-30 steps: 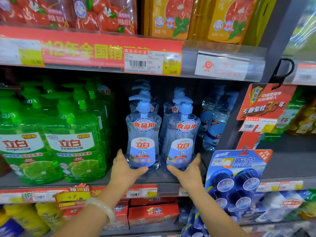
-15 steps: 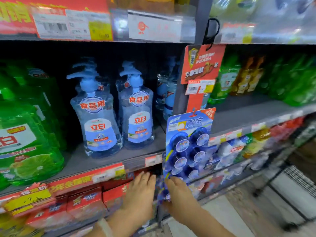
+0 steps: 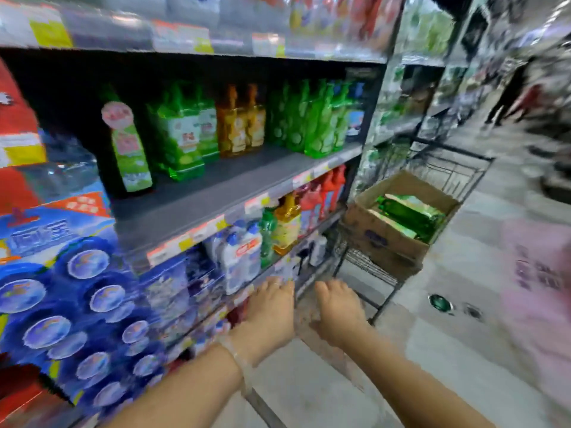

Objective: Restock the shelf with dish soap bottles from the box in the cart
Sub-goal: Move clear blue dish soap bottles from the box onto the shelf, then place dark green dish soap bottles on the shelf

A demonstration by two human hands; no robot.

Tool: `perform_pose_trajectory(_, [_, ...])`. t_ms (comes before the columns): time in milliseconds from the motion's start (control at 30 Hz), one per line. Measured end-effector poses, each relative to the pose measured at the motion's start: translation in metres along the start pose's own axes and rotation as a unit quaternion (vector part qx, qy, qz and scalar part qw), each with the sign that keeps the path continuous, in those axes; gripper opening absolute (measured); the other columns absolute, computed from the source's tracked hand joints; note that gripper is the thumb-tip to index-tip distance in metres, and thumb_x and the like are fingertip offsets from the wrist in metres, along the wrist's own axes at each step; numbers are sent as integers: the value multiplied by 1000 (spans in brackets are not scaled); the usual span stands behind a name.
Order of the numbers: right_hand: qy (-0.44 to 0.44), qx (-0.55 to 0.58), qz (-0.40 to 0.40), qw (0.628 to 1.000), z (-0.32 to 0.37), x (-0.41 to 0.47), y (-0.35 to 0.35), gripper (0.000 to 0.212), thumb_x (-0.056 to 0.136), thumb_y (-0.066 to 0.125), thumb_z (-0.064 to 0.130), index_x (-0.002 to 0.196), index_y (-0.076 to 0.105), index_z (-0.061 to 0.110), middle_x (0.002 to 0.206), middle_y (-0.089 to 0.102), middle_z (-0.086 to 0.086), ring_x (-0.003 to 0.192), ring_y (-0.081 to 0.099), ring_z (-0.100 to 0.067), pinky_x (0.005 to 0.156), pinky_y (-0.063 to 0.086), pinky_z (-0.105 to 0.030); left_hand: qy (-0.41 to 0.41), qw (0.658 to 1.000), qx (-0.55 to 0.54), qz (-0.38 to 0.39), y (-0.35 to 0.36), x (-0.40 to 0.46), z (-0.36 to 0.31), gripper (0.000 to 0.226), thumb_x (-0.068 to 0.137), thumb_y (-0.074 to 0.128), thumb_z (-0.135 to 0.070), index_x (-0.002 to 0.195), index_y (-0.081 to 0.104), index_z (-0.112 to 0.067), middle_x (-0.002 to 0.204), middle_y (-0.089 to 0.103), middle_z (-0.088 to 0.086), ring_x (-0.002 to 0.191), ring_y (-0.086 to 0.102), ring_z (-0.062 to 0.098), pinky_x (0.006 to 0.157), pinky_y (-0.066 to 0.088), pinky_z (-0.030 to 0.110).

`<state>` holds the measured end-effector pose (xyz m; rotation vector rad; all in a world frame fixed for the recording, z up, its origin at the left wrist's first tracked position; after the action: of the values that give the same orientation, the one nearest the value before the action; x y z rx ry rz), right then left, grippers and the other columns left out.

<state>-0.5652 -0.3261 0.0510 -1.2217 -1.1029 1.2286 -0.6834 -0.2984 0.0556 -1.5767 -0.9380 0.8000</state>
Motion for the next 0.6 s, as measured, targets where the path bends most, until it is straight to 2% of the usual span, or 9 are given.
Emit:
perform_pose_trajectory(67, [38,12,-13,999,-54,3,-18,46,85,61,32,123,43,12,127,46,-10,123,41,-30,98,35,-38,16,1000,-10,-5,-1,33,-45,48,86,58,-34,126,40,-16,132,45,8,123,41,27,99,38,38])
perform_pose_trajectory(200, [101,21,-33,994,-145,8,-43,55,85,61,33,130,39,10,130,45,-13,124,41,-33,102,35,-42,51,998,-16,22,-1,90,-121,64,83,64,-28,137,30,-14,143,33,8,130,33,30,104,35,39])
perform_pose_trajectory(267, [122,28,-47,991,-181,12,-48,57,83,62,36,129,40,10,130,45,-12,124,40,-33,102,36,-42,67,998,-6,20,1,116,-151,62,84,63,-27,136,31,-15,140,35,7,130,33,29,103,34,40])
perform_pose_trajectory(433, [168,45,-19,985,-259,36,-37,58,83,62,27,133,37,13,135,42,-10,128,37,-31,106,35,-38,105,993,-11,52,32,181,-210,67,83,64,-29,138,28,-15,143,33,6,134,28,28,106,32,40])
perform_pose_trajectory(600, [188,44,4,981,-336,93,-27,56,81,66,32,128,39,13,134,42,-10,128,38,-32,103,35,-39,128,989,-9,67,56,271,-257,65,83,64,-31,136,29,-16,144,31,6,136,25,27,107,31,38])
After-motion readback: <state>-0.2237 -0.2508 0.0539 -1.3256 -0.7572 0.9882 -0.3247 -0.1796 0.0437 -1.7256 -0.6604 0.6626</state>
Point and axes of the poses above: each hand's wrist, its own x-axis towards the middle knuckle, its own y-axis out of the palm, z = x × y, the point moved 4 cm from there along x, towards the middle knuckle
